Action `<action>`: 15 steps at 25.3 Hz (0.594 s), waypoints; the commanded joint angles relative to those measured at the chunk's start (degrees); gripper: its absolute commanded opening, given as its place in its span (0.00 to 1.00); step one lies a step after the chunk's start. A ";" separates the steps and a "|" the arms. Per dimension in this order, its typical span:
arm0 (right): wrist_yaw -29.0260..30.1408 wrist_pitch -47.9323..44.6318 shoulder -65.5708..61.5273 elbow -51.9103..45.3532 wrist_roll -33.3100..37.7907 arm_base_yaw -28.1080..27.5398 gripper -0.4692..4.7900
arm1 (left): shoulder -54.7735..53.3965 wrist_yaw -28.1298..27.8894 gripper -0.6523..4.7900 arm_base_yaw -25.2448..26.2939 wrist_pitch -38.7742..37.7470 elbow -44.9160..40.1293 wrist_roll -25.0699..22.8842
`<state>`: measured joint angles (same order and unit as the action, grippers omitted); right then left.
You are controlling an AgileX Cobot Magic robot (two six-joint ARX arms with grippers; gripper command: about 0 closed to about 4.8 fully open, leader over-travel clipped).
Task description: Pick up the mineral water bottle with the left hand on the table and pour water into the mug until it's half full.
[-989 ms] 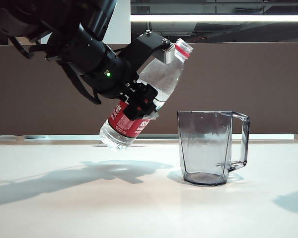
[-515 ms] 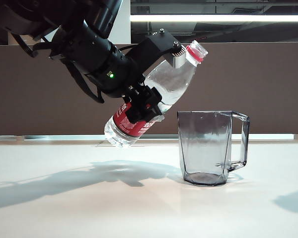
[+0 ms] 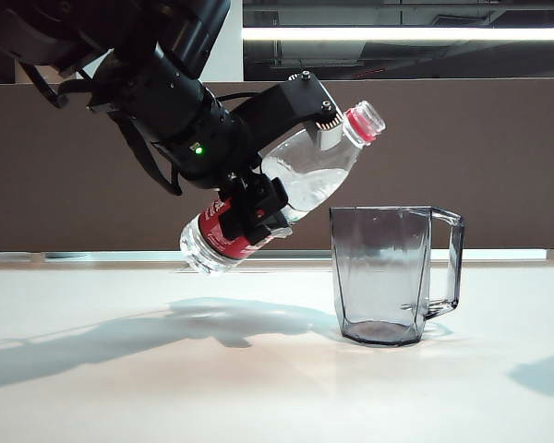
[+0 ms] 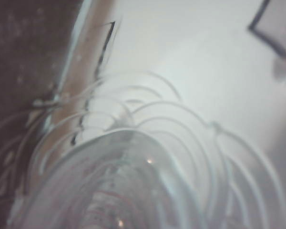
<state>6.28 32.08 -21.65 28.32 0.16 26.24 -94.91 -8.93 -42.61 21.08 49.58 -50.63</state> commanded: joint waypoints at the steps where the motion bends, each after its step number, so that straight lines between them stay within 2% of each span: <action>1: 0.24 -0.85 0.02 0.44 -0.24 0.00 0.09 | 0.48 -3.37 0.56 -0.07 3.37 0.61 -3.67; 11: 0.24 -0.85 0.02 0.44 -0.24 0.00 0.09 | 0.48 -5.77 0.56 -0.07 3.43 0.63 -6.80; 15: 0.22 -0.83 0.02 0.44 -0.24 0.00 0.09 | 0.48 -6.95 0.56 -0.09 3.41 0.63 -10.34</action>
<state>6.28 32.05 -21.65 28.32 0.16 26.24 -94.91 -15.22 -42.59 21.19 49.58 -59.16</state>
